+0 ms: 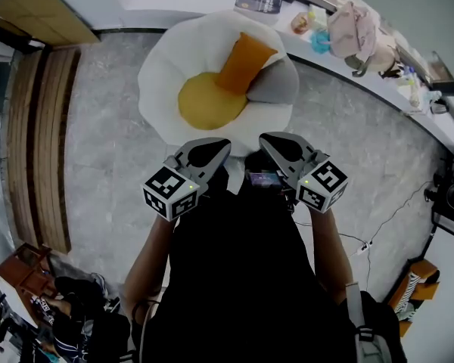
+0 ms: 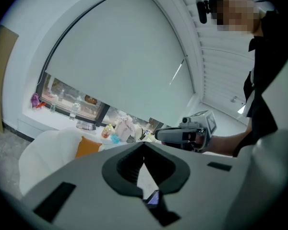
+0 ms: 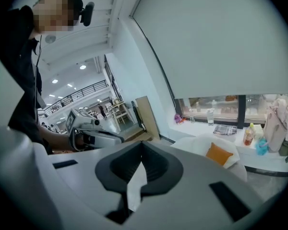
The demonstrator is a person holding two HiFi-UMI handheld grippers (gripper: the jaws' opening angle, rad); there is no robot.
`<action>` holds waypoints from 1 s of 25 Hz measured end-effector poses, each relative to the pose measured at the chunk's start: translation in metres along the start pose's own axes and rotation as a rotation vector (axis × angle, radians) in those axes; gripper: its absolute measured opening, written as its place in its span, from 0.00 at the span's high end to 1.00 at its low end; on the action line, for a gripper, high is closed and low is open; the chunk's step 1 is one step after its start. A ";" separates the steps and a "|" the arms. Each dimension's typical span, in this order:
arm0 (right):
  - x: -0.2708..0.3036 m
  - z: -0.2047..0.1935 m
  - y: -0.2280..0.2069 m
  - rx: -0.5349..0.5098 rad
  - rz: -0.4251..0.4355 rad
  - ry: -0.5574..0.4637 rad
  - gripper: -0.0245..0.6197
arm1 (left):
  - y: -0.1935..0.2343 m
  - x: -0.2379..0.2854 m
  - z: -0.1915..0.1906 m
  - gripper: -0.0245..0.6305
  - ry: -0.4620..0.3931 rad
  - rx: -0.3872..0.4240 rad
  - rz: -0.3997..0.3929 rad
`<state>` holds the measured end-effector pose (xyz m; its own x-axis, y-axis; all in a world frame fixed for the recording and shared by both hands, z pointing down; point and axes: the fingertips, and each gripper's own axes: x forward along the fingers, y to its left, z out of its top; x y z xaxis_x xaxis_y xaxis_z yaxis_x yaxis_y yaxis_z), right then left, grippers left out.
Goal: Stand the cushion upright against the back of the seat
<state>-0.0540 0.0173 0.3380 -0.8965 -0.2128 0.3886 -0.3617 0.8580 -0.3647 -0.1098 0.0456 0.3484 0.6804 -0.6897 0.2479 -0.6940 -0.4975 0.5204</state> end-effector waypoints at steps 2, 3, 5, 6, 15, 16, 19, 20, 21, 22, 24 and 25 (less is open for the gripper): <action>-0.002 -0.004 0.006 0.002 0.008 -0.005 0.94 | 0.000 -0.003 -0.005 0.94 0.007 0.011 0.005; -0.003 -0.008 0.009 0.003 0.016 -0.004 0.94 | 0.000 -0.003 -0.006 0.94 0.003 0.007 0.015; -0.007 -0.012 0.011 0.006 0.031 -0.004 0.94 | -0.003 -0.002 -0.005 0.94 -0.018 -0.015 0.033; -0.009 -0.012 0.012 0.008 0.039 -0.007 0.94 | -0.007 0.000 -0.003 0.94 -0.025 -0.022 0.034; -0.080 -0.028 0.020 -0.012 0.038 -0.036 0.93 | -0.082 0.029 -0.028 0.94 0.032 -0.011 -0.022; -0.094 -0.035 0.019 -0.009 0.030 -0.039 0.93 | -0.092 0.037 -0.029 0.94 0.025 -0.030 -0.025; -0.136 -0.055 0.013 0.016 0.005 -0.055 0.93 | -0.128 0.064 -0.035 0.94 0.010 -0.043 -0.046; -0.149 -0.061 0.009 0.028 -0.002 -0.061 0.93 | -0.141 0.072 -0.037 0.94 0.010 -0.037 -0.052; -0.162 -0.067 0.006 0.041 -0.010 -0.066 0.93 | -0.152 0.080 -0.040 0.94 0.013 -0.029 -0.056; -0.174 -0.073 0.002 0.055 -0.016 -0.070 0.93 | -0.164 0.086 -0.044 0.94 0.016 -0.022 -0.057; -0.197 -0.087 0.000 0.074 -0.016 -0.073 0.93 | -0.187 0.095 -0.054 0.94 0.022 -0.011 -0.054; -0.207 -0.093 0.001 0.078 -0.011 -0.074 0.93 | -0.198 0.096 -0.059 0.94 0.022 -0.009 -0.051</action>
<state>0.1553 0.1054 0.3357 -0.9075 -0.2586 0.3310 -0.3883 0.8168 -0.4267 0.1076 0.1091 0.3176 0.7199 -0.6518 0.2386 -0.6562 -0.5272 0.5398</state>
